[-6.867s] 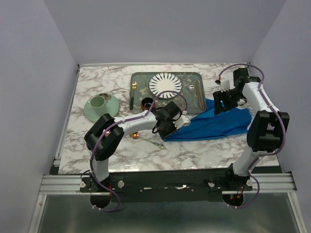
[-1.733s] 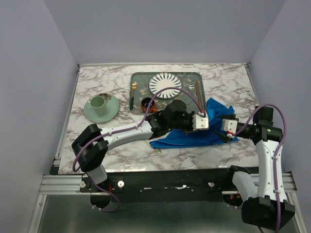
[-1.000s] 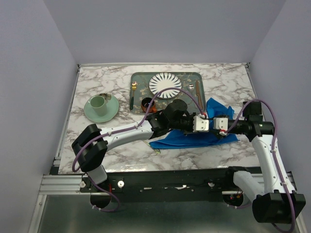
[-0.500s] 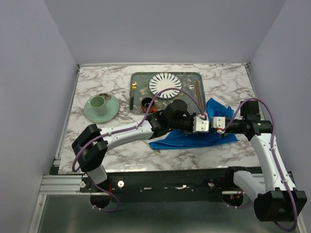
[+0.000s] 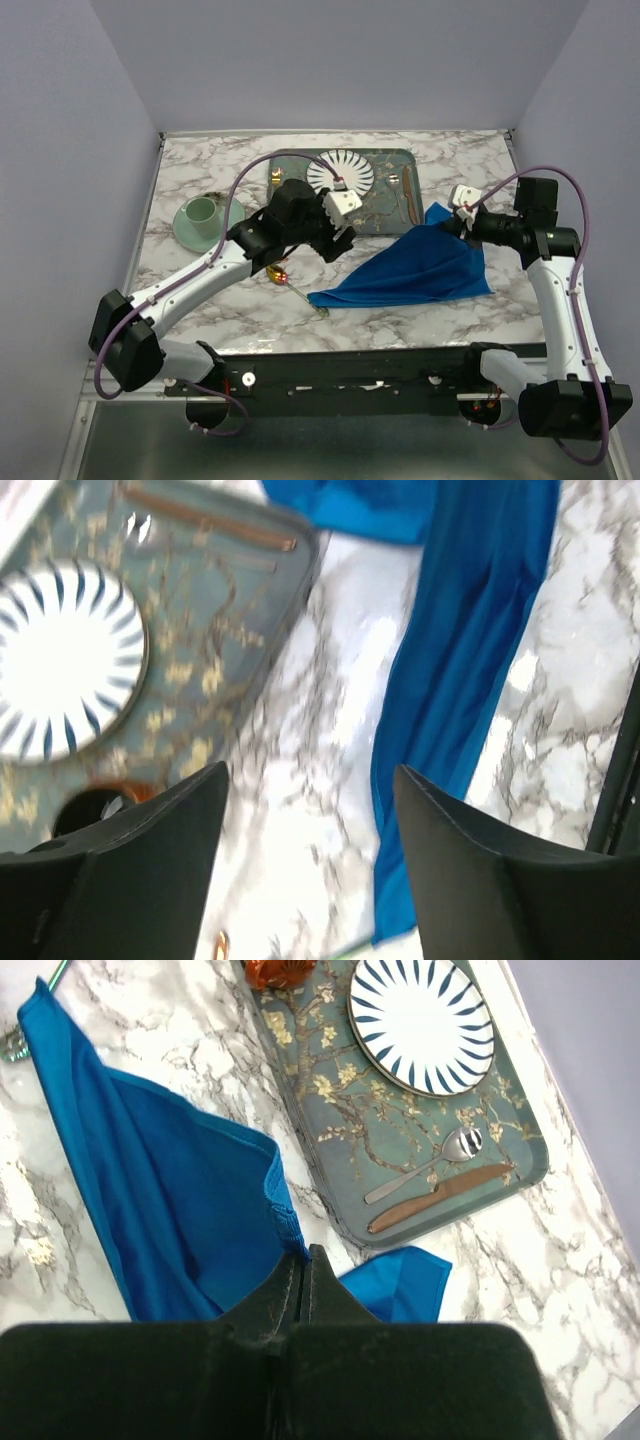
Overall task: Fold the napkin into a case and place the utensils inside
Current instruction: Pick up the crumpled napkin from the center of the board.
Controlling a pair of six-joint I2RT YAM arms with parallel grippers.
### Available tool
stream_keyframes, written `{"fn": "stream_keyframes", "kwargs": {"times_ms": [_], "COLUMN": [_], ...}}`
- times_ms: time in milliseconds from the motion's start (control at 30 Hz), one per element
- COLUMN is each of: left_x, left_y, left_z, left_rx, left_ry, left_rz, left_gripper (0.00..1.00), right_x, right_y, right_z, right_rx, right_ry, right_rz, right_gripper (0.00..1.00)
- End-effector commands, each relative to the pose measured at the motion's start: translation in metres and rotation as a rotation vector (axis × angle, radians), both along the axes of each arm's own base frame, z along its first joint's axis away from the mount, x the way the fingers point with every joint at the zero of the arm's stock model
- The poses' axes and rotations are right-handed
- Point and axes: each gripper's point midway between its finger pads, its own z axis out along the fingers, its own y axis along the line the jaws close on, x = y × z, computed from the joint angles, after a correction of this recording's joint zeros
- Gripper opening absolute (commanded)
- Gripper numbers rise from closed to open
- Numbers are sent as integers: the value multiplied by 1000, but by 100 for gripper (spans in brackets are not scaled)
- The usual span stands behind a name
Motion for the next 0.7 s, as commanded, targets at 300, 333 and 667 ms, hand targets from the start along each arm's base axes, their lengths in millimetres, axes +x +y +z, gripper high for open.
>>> {"fn": "stream_keyframes", "kwargs": {"times_ms": [300,333,667], "left_x": [-32,-29,-14], "left_y": [81,85,87], "left_z": [-95,-98,-112], "left_rx": [108,119,102], "left_ry": [441,448,528], "left_rz": [241,266,308], "left_gripper": [78,77,76], "right_x": [-13,-15,-17], "right_y": [0,0,-6], "right_z": [96,101,85], "right_rx": [130,129,90], "right_ry": [-132,-147,-102], "right_rz": [-142,-146,-167], "right_gripper": [1,1,1]}}
